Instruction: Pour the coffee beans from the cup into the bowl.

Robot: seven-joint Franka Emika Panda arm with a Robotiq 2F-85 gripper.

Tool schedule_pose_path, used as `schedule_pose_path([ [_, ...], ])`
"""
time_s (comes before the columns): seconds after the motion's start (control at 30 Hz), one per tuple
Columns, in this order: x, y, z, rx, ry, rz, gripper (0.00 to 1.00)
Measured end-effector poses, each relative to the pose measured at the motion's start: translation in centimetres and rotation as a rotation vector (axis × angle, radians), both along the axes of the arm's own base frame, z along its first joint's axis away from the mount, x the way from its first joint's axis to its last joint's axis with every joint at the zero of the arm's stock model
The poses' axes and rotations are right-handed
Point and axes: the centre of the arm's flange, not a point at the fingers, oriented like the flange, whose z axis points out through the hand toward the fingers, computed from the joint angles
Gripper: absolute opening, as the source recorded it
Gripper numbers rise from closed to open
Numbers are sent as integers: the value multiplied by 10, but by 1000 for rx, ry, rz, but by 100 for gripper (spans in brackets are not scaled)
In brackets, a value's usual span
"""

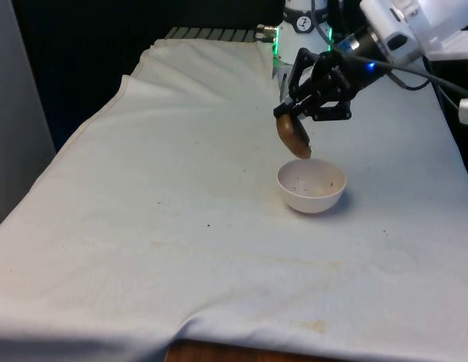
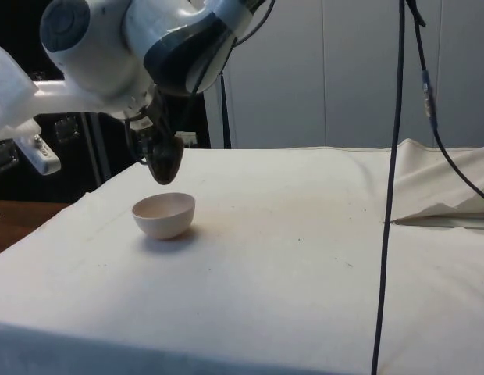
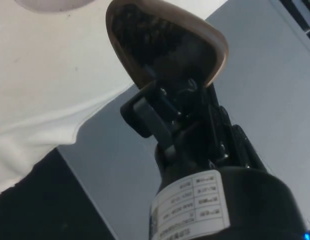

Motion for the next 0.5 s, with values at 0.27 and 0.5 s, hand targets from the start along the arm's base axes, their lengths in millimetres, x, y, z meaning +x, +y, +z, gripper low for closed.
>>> schedule_pose_path([
  [0.27,1,-1,0,-51,-7,35,1],
  [0.5,1,3,-1,-87,-9,68,1],
])
